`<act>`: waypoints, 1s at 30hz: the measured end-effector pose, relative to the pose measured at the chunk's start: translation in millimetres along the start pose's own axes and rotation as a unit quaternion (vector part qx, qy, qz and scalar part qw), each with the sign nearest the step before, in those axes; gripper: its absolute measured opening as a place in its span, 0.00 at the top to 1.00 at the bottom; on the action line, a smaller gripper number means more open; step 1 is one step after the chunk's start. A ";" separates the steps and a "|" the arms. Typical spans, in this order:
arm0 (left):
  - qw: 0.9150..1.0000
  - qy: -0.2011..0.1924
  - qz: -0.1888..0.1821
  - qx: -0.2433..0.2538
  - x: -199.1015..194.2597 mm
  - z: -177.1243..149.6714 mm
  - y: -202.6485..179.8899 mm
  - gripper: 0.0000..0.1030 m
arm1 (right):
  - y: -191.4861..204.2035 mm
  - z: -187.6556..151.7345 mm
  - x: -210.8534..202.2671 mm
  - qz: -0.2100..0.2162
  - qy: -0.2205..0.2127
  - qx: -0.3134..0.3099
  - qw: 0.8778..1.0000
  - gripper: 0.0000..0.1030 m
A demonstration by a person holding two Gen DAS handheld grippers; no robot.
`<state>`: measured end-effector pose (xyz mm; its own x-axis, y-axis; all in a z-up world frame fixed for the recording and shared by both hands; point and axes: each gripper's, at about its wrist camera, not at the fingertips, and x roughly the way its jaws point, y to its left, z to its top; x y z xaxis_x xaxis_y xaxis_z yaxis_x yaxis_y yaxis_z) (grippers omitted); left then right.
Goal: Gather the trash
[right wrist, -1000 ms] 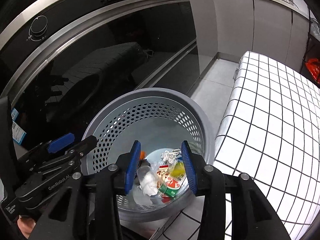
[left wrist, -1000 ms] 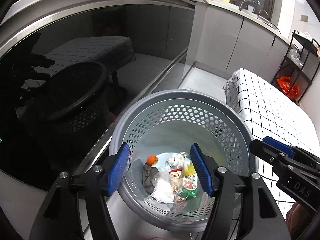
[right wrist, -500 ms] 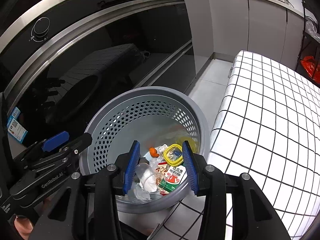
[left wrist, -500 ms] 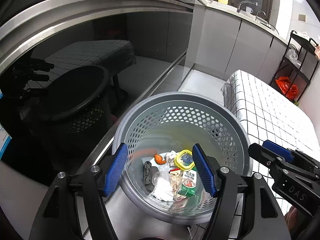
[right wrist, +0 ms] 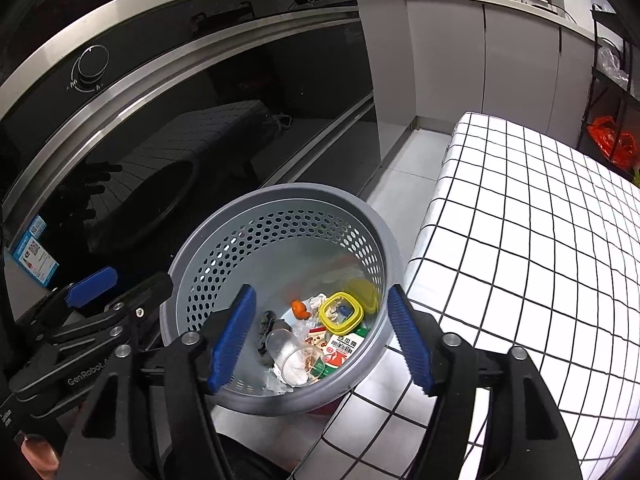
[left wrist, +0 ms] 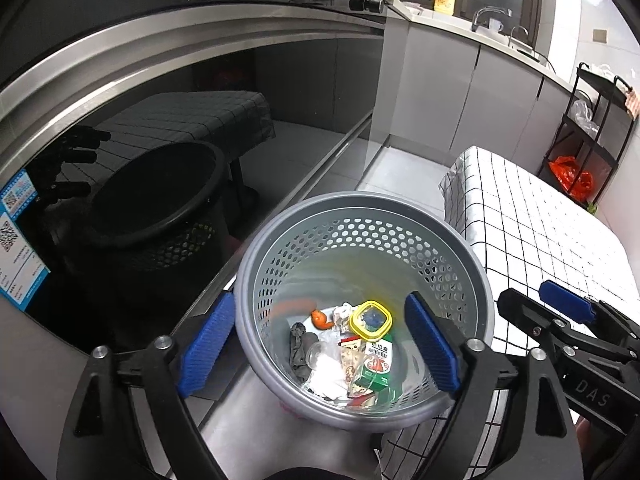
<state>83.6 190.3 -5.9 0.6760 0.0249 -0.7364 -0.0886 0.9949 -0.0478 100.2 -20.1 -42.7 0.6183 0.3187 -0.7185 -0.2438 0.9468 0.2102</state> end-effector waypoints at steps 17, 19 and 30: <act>1.000 -0.019 0.006 -0.002 -22.3 1.0 1.0 0.07 | -1.3 -4.3 -14.2 -0.017 -0.004 0.011 1.000 0.28; 1.000 -0.019 0.006 -0.002 -21.2 1.2 1.1 0.07 | -2.1 -4.4 -15.8 -0.019 -0.005 0.013 1.000 0.28; 1.000 -0.022 0.014 -0.003 -28.4 2.9 -2.1 0.06 | -1.6 -6.4 -22.4 -0.026 -0.010 0.010 1.000 0.27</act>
<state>66.7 187.8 17.1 0.7053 0.0580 -0.7065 -0.1122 0.9932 -0.0304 82.0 -29.0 -31.2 0.6440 0.2705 -0.7156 -0.1973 0.9625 0.1862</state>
